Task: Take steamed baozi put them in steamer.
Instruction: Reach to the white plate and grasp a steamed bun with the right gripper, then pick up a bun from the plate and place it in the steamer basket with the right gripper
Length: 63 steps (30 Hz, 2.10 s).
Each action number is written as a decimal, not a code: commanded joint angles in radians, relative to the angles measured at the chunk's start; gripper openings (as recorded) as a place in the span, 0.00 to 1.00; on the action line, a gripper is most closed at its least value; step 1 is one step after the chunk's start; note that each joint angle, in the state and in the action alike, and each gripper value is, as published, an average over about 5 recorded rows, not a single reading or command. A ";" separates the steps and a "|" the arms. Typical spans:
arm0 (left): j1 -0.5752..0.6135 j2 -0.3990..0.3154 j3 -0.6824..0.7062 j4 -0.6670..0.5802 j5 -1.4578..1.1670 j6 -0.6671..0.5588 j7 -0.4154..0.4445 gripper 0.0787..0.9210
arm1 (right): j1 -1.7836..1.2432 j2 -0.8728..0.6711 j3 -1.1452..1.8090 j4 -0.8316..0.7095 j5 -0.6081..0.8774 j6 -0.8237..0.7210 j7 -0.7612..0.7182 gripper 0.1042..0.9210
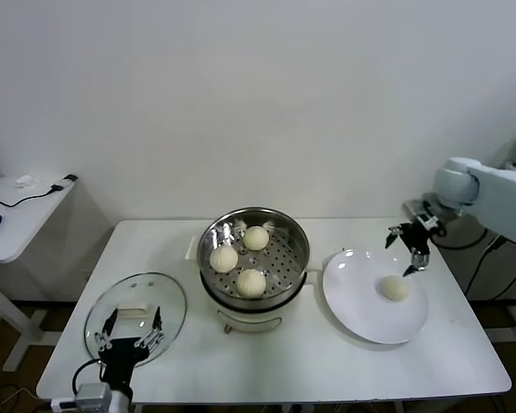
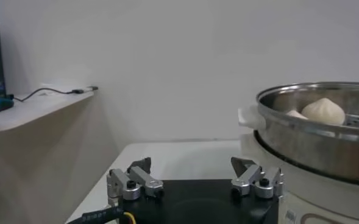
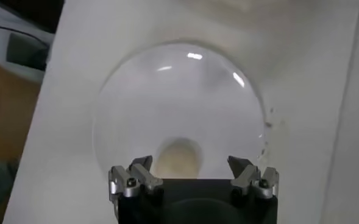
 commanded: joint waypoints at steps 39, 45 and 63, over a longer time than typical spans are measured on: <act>0.006 -0.006 0.008 0.003 0.023 -0.001 -0.002 0.88 | -0.333 0.081 0.327 -0.188 -0.125 -0.107 0.070 0.77; 0.009 -0.007 0.008 -0.008 0.024 0.000 -0.003 0.88 | -0.146 0.051 0.207 -0.131 -0.022 -0.098 0.031 0.73; -0.011 0.011 0.018 -0.026 0.024 0.002 0.000 0.88 | 0.614 0.335 -0.267 0.314 0.694 -0.279 0.147 0.72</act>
